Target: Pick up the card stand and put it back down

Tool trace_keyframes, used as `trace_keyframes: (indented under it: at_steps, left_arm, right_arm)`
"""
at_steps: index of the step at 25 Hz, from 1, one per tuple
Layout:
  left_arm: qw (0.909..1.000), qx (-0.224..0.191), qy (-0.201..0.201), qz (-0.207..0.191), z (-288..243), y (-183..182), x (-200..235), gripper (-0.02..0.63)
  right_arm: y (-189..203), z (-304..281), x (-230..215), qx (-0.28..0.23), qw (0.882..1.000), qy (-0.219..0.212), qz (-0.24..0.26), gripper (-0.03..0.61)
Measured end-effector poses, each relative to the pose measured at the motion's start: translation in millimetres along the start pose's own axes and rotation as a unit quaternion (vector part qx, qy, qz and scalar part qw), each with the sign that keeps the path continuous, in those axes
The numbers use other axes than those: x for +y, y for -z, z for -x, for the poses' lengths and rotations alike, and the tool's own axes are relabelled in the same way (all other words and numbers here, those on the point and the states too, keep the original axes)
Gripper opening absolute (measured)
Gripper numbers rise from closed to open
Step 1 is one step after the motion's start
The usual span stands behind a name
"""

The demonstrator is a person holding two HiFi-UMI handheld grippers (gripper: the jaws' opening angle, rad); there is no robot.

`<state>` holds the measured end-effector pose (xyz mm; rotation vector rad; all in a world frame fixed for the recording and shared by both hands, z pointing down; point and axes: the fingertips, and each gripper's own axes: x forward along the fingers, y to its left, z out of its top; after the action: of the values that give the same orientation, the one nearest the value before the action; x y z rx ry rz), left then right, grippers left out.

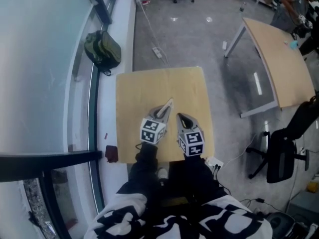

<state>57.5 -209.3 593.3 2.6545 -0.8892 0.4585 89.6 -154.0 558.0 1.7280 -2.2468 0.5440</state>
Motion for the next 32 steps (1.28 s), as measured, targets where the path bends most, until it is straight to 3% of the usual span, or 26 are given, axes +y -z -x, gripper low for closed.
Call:
trace_keyframes:
  at_steps: [10, 16, 25, 32]
  left_arm:
    - [0.9932, -0.073, -0.09, -0.011, 93.3, -49.0, 8.1, 0.024]
    - [0.9868, -0.12, -0.102, -0.036, 134.2, -80.1, -3.9, 0.023]
    - [0.9749, -0.178, -0.123, -0.052, 185.8, -127.0, -14.7, 0.023]
    - [0.9685, -0.196, -0.14, -0.065, 215.2, -147.2, -17.4, 0.025]
  right_arm:
    - [-57.9, 31.2, 46.3, -0.061, 0.998, -0.002, 0.03, 0.023]
    - [-86.9, 50.1, 69.5, -0.093, 0.994, 0.025, 0.054, 0.023]
    - [-126.9, 74.9, 96.3, -0.139, 0.988, 0.017, 0.07, 0.023]
    - [-147.0, 93.0, 105.3, -0.155, 0.985, 0.026, 0.078, 0.023]
